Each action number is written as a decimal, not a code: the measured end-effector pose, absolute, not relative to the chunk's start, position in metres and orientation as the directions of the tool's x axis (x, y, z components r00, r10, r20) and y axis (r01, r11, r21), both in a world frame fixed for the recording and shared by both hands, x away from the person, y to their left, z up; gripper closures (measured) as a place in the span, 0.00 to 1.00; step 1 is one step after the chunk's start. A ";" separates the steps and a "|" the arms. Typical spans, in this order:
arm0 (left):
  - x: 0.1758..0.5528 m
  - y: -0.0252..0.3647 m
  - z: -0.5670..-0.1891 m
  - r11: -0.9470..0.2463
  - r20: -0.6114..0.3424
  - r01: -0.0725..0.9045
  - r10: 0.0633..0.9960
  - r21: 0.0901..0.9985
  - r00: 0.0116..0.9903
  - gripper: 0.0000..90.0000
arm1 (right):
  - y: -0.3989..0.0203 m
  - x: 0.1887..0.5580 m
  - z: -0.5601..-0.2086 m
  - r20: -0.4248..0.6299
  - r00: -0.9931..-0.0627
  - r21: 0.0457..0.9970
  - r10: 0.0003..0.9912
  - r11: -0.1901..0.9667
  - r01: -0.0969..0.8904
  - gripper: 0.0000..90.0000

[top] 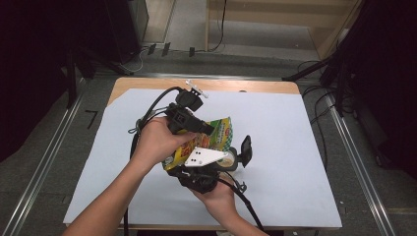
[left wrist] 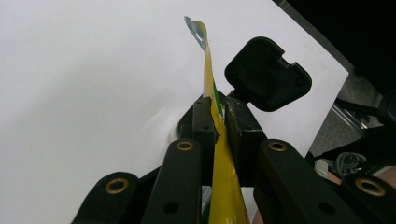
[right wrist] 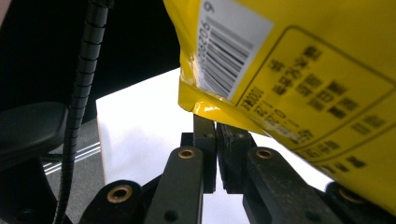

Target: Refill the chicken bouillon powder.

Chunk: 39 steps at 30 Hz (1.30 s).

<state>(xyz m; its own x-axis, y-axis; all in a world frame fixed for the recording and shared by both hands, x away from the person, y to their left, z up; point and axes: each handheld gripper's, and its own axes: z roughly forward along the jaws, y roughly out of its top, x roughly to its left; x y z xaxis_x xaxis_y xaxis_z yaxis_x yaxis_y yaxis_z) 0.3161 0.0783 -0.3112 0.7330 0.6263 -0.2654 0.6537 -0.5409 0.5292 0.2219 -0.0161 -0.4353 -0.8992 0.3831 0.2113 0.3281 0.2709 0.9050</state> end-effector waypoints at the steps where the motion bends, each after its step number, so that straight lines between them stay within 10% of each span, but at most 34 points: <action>1: 0.317 0.078 -0.311 -0.539 -0.266 0.654 0.627 0.530 0.732 0.93 | -0.016 0.223 -0.435 0.207 -0.899 0.905 0.385 0.273 0.326 0.99; 39: 0.304 0.084 -0.316 -0.517 -0.265 0.635 0.617 0.574 0.741 0.93 | -0.012 0.217 -0.447 0.164 -0.885 0.913 0.436 0.272 0.304 0.98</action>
<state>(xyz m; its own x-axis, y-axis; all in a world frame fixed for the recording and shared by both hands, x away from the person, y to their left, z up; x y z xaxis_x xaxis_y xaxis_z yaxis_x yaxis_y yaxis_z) 0.3041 0.0841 -0.3163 0.7413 0.6165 -0.2654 0.6353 -0.5169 0.5737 0.2170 -0.0123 -0.4474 -0.8846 0.4364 0.1644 0.3039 0.2723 0.9130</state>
